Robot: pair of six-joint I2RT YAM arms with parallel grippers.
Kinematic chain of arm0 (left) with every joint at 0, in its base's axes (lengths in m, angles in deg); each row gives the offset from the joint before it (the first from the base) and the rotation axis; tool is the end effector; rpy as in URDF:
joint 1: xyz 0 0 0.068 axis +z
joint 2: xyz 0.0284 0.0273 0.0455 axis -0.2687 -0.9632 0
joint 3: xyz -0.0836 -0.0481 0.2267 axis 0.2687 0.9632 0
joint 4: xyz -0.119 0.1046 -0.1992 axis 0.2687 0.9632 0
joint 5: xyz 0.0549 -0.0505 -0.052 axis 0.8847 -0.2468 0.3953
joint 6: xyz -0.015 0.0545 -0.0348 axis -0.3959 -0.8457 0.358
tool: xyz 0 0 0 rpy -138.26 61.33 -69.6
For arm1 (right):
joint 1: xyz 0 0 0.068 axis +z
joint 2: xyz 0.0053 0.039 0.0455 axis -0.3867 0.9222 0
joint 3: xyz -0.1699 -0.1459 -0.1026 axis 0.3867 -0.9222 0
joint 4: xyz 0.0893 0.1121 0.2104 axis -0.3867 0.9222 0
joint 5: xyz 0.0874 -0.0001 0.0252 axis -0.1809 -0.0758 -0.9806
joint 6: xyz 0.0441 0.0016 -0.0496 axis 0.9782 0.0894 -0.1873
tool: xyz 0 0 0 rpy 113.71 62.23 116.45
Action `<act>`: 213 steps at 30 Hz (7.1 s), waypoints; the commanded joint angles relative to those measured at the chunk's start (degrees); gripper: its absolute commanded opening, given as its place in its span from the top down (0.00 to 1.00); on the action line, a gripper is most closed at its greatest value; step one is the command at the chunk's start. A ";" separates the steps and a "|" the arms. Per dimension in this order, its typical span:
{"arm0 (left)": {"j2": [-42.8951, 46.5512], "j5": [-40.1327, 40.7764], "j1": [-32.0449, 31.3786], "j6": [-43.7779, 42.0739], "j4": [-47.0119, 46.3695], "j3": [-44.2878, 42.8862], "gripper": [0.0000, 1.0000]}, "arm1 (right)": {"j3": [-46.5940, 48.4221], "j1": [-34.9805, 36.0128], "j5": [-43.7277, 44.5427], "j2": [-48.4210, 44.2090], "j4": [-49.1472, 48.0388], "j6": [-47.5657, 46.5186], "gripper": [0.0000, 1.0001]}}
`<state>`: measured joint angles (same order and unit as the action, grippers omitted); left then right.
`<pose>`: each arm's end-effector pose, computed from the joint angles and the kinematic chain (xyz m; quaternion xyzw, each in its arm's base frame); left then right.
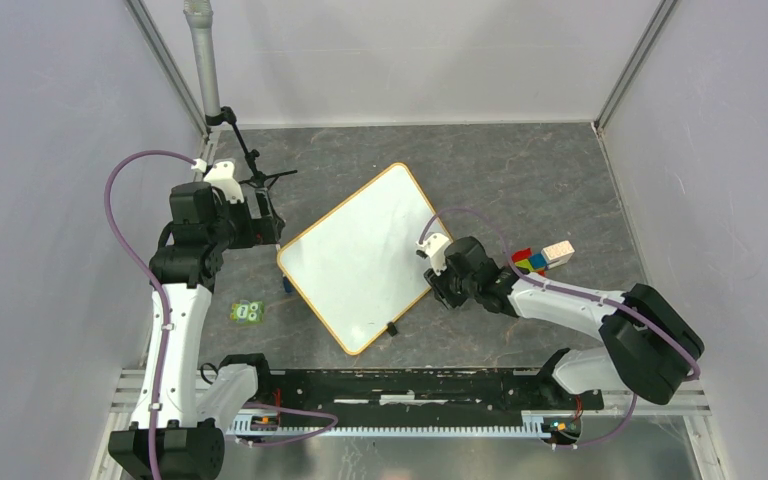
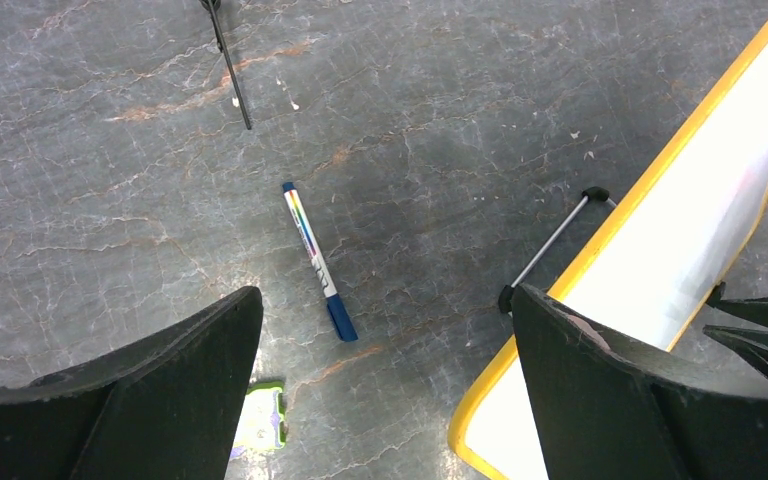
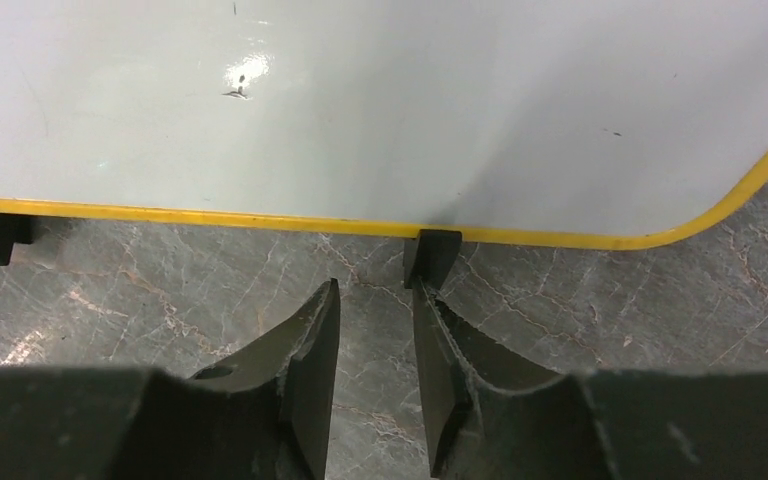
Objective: Write a sentence on the whiteboard
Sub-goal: Adjust the whiteboard stand at the center of the board, then pick up the whiteboard marker from the center of the board, then pass from the left arm to the right
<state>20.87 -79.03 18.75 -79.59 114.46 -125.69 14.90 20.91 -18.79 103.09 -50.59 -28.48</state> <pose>0.2085 0.0007 0.3175 -0.0172 0.8818 -0.1011 0.4604 0.1913 0.1845 0.1299 -0.3477 0.8693 0.1443 0.3202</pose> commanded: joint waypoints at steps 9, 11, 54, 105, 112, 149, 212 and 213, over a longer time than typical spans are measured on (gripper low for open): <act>0.68 1.13 0.27 2.81 -2.80 -0.19 0.00 | 0.30 -3.32 4.01 0.51 0.19 -2.53 0.48; 0.72 1.16 0.25 2.72 -2.80 -0.28 0.00 | 0.06 -3.49 3.78 -0.10 0.96 -3.42 0.48; -1.45 1.16 0.23 2.81 -3.77 -0.11 0.00 | -7.73 -10.31 6.71 -7.51 2.69 5.87 1.00; -29.46 16.26 -2.45 11.57 -13.96 11.31 0.41 | 7.80 -13.77 -8.97 -19.44 16.31 -9.76 0.02; -32.07 15.10 -2.45 11.86 -16.54 12.95 0.44 | 6.97 -14.13 -8.73 -19.71 15.80 -9.08 0.02; -6.67 -2.18 2.48 3.88 3.66 -0.41 0.98 | 15.66 -14.74 -20.35 -18.50 18.96 -10.60 0.02; -25.08 -5.53 -51.19 -30.71 23.41 -36.72 0.85 | 23.60 -8.62 -50.62 -8.32 -8.41 26.18 1.00; -24.75 -5.44 -50.81 -30.48 23.72 -36.41 0.66 | 24.23 -9.04 -50.62 -8.34 -7.49 25.35 1.00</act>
<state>-5.18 -87.90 -32.42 -109.07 137.94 -160.51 36.63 12.28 -68.23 95.09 -60.93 0.39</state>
